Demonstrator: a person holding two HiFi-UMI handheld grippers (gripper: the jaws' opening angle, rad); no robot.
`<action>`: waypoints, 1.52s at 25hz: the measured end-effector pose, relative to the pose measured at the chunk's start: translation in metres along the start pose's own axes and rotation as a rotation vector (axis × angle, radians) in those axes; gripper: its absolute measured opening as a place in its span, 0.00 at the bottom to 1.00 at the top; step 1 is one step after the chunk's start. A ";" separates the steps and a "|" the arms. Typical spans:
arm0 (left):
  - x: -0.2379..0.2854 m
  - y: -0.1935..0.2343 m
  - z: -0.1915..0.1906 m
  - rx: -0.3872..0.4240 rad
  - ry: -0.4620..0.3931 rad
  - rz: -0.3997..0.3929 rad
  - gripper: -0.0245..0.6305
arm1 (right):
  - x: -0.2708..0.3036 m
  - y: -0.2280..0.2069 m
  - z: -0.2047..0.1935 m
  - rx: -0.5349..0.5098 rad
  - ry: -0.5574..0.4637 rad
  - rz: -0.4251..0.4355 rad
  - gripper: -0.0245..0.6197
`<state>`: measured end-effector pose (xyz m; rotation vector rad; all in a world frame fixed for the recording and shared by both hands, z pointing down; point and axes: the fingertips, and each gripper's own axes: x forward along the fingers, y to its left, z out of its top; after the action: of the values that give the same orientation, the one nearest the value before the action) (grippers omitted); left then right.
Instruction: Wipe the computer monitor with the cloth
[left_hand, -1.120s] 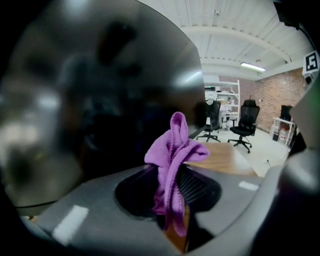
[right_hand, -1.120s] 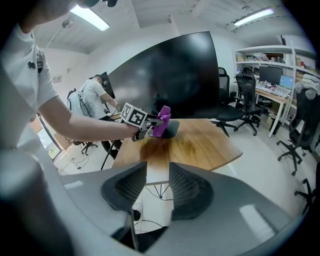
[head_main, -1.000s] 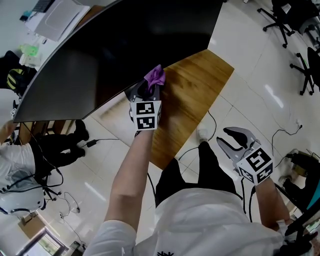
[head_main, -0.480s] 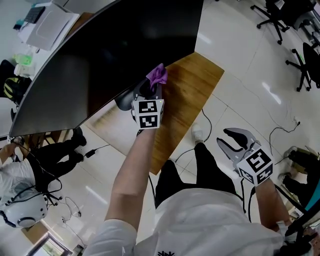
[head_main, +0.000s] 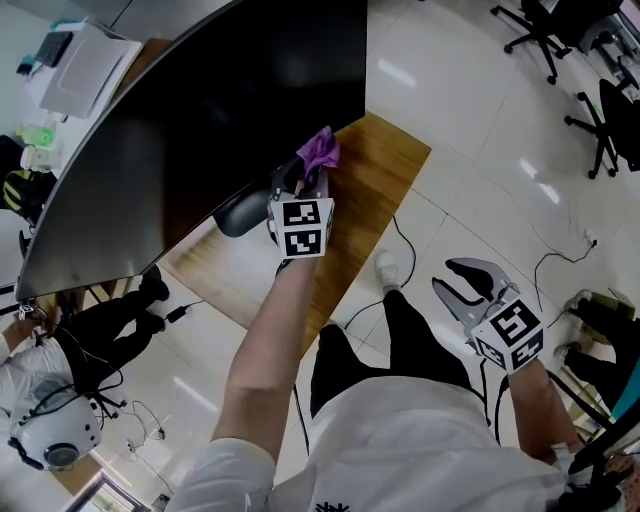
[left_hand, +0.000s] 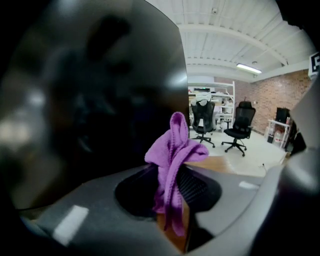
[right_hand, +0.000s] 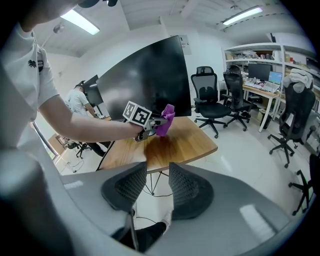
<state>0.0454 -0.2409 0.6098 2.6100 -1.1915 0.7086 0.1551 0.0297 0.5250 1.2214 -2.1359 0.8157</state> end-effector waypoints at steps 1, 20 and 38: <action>0.003 -0.003 0.001 0.000 0.001 -0.002 0.23 | 0.000 -0.003 0.001 0.001 -0.001 0.000 0.25; 0.053 -0.059 0.034 -0.027 0.008 -0.019 0.23 | -0.015 -0.055 0.000 0.020 -0.016 -0.010 0.25; 0.009 -0.057 0.120 -0.123 -0.058 0.021 0.23 | -0.007 -0.061 0.021 -0.022 -0.073 0.072 0.25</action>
<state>0.1345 -0.2520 0.5113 2.5362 -1.2386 0.5479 0.2089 -0.0065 0.5206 1.1853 -2.2529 0.7868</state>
